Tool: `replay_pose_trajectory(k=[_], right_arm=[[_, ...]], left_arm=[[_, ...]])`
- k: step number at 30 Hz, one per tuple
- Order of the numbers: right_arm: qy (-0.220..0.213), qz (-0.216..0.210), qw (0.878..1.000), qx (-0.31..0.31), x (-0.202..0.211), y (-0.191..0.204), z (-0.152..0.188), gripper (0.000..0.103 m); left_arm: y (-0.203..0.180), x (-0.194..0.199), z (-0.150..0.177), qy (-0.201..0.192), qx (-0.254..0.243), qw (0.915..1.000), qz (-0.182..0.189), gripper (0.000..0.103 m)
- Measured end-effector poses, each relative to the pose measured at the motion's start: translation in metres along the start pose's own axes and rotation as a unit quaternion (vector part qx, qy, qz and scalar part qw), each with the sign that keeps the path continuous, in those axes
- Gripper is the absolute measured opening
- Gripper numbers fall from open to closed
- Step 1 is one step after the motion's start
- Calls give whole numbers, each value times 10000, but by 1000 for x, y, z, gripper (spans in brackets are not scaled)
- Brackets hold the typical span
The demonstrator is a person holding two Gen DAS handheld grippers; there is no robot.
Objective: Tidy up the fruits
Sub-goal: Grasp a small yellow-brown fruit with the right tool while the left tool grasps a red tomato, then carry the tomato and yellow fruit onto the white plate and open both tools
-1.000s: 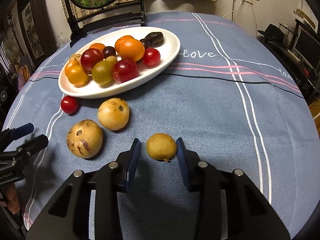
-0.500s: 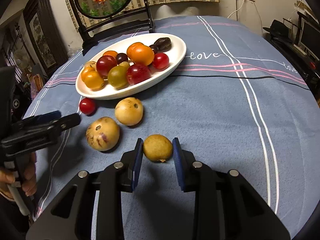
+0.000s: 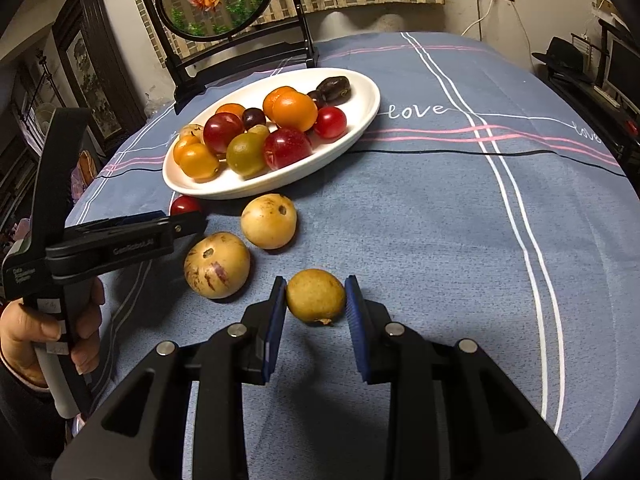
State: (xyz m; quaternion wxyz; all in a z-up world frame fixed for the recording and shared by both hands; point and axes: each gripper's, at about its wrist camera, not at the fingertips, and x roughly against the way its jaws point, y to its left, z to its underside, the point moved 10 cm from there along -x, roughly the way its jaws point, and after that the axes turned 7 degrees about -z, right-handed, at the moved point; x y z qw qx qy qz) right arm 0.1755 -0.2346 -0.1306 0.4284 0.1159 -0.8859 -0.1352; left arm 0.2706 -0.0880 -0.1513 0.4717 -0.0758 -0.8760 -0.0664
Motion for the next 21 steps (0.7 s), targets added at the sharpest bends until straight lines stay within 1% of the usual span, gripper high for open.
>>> replay_pose_trajectory(k=[2,3,4,7,9,11,15,21], right_arm=[[-3,0,10000,6,0,0,0,30],[-1,0,10000,8,1,0,0,30],[4,6,10000,15,1,0,1,30],[-8,14,10000,22,2,1,1,30],[-11,15,10000,32,3,2,1,30],[-26,21,10000,57,5,4,1,30],[-58,5,9999,111,9,9,1,31],[-148,-53,9997,206,17,21,-4,31]], left_arm=[[-2,1,0,-47,-73,10000,3,51],[-5,3,0,-79,-127,9998,89,36],[-5,5,0,-66,-133,9999,89,33],[-2,10,5,32,-38,9998,209,33],[-2,16,9,12,-23,9995,304,33],[-1,22,13,-66,-76,9996,276,33],[3,39,17,-205,-97,9991,352,32],[11,63,12,-435,-63,9982,413,32]])
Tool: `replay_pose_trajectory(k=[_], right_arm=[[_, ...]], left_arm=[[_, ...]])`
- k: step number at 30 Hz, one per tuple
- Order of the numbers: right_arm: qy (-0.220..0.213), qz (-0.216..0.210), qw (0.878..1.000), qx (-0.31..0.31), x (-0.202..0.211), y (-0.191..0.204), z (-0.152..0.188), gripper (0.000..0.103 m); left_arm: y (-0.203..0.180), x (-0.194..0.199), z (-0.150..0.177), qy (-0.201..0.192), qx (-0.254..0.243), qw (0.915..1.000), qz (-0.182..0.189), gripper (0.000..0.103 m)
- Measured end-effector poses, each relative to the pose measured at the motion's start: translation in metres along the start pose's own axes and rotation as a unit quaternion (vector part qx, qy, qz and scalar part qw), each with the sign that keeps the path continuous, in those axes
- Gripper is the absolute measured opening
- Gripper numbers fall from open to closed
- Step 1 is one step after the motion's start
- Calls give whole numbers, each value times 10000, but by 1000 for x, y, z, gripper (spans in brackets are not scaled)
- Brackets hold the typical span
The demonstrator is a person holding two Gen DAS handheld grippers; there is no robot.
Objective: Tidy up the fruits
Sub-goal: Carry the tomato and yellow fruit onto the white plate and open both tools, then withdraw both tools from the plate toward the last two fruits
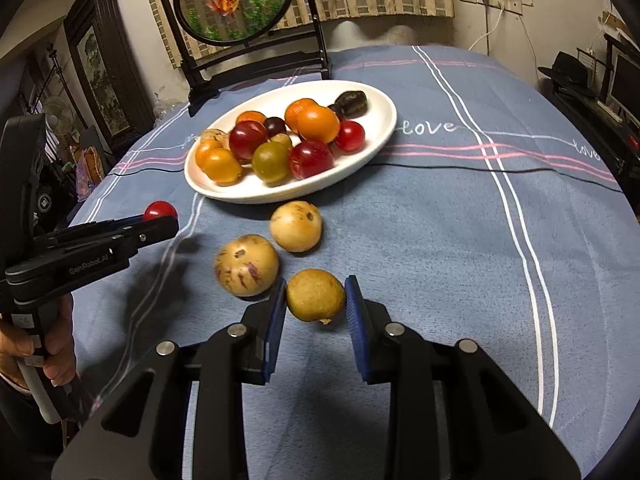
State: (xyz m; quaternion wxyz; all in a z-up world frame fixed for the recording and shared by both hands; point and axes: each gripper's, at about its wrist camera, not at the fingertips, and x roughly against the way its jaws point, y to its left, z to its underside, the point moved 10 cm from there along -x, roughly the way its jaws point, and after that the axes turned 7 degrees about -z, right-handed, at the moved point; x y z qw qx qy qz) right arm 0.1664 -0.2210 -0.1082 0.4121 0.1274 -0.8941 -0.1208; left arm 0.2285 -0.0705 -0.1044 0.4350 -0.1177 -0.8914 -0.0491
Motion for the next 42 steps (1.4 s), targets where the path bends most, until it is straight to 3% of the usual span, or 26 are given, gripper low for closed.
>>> replay_pose_trajectory(k=[10,15,19,24,33,35,37,42], right_arm=[[-273,-87,9991,299,15,21,-38,31],[-554,73,9962,672,10,31,-86,31],[-660,177,9938,880,-11,33,-123,31],[-498,117,9964,674,-51,22,-153,31],[25,-34,10000,85,-108,4,-158,33],[-9,-10,10000,-9,-110,2,-159,33],[-102,-36,9999,-1,-105,3,-159,33],[-195,-129,9997,111,-84,8,-151,35]], left_arm=[[4,21,-19,-261,-101,9996,-59,32],[-3,22,-56,-574,-322,9976,-198,33],[-6,6,-92,-664,-248,9974,-89,33],[9,-32,-117,-357,165,9990,-214,33],[16,-70,-136,-254,147,9980,-551,33],[17,-75,-136,-214,195,9979,-574,35],[19,-75,-136,-268,235,9977,-575,55],[21,-55,-135,-600,138,9952,-754,59]])
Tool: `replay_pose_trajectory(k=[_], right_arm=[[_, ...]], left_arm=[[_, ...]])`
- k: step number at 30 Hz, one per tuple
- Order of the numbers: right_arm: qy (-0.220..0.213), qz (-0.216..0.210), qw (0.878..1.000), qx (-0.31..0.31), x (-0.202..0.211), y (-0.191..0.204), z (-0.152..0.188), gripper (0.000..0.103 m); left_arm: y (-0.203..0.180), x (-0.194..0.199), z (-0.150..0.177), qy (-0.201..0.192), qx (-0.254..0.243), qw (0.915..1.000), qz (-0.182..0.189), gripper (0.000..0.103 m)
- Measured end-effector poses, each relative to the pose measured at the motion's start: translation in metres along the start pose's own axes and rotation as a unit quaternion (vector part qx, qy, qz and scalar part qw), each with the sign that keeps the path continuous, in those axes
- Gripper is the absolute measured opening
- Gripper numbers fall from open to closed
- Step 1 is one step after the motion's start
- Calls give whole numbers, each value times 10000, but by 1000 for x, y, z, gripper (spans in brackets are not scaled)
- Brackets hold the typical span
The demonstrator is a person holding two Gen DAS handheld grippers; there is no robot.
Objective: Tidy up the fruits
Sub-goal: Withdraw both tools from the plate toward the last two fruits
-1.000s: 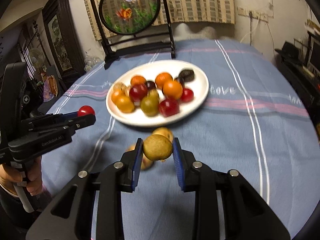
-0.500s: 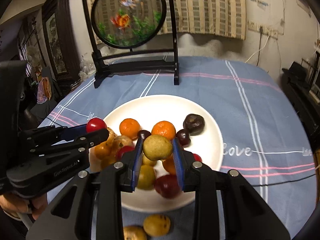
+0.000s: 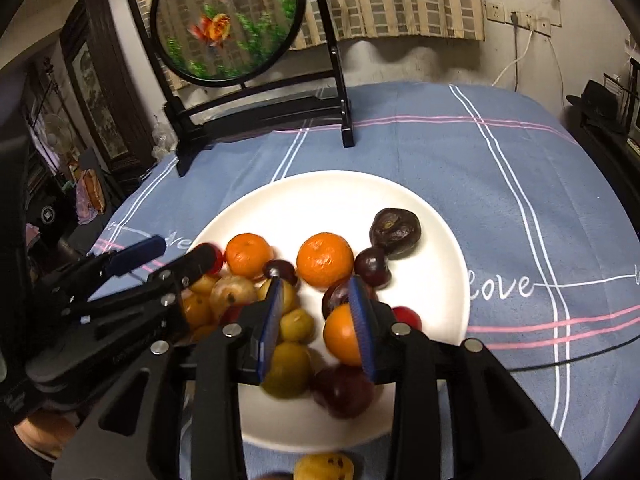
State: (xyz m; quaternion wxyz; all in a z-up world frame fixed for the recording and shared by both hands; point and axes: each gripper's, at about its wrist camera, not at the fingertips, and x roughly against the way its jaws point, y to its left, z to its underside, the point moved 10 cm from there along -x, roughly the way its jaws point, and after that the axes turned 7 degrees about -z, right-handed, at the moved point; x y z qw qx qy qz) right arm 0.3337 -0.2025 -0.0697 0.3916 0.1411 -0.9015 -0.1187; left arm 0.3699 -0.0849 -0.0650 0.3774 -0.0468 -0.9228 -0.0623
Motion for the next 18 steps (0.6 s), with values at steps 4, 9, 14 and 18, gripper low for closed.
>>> replay_pose_trajectory(k=[4,9,14,18], right_arm=[[-76,12,9999,79,22,5,13,47],[-200,84,9996,204,44,12,25,57],[-232,50,9997,77,62,13,48,61],[-223,90,9997,-93,74,5,71,61]], left_arm=[[2,15,9,-14,57,9999,118,68],[2,38,30,-61,30,9998,212,70],[5,56,62,-25,-34,9997,231,71],[8,65,86,87,-8,9996,275,72]])
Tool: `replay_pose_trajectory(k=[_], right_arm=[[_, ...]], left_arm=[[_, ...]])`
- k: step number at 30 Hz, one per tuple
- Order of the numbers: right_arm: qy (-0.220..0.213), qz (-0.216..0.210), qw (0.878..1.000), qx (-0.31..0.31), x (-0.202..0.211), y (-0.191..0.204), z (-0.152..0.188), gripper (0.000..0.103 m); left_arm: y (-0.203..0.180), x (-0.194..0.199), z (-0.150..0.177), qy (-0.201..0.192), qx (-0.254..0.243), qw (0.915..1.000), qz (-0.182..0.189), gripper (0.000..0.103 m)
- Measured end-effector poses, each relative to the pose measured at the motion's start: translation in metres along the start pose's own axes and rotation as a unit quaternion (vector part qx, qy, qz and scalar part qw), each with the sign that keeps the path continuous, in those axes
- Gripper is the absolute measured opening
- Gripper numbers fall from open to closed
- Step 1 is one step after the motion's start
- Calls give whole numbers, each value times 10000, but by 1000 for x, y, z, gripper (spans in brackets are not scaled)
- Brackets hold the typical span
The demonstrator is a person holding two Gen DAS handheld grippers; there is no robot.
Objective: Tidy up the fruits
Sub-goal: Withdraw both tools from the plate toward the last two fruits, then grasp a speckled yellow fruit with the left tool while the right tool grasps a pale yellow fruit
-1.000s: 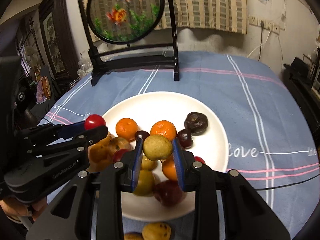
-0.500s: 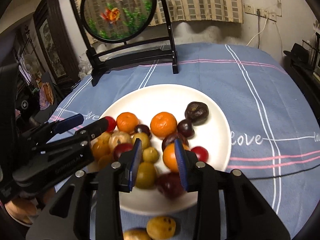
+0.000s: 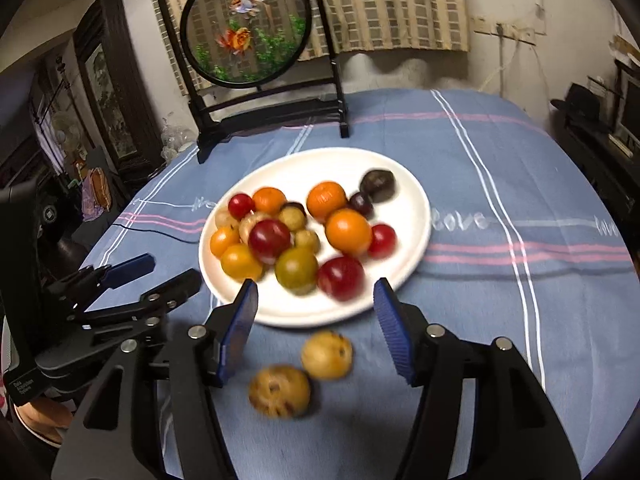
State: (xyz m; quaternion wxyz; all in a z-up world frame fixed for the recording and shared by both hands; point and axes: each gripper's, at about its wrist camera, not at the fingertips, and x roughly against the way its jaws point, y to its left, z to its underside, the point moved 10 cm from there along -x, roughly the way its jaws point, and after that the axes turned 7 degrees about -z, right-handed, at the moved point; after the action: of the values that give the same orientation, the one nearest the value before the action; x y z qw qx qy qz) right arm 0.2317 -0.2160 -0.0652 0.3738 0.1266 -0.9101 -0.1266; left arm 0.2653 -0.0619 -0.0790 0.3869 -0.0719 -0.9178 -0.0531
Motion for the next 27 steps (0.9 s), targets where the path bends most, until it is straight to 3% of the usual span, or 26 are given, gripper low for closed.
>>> replay_pose_trajectory(k=[2,9,27], right_arm=[[3,-10,9999,-146,6,-5,14,61],[253,188,9991,-298,7,-17,60,61],[211,116,9984,-510,29,-31,85,61]], left_arm=[[2,3,12,65,47,10000,20,77],[2,12,39,114,-100,9999,-19,78],[-71,16,65,363,-715,9951,573,79]])
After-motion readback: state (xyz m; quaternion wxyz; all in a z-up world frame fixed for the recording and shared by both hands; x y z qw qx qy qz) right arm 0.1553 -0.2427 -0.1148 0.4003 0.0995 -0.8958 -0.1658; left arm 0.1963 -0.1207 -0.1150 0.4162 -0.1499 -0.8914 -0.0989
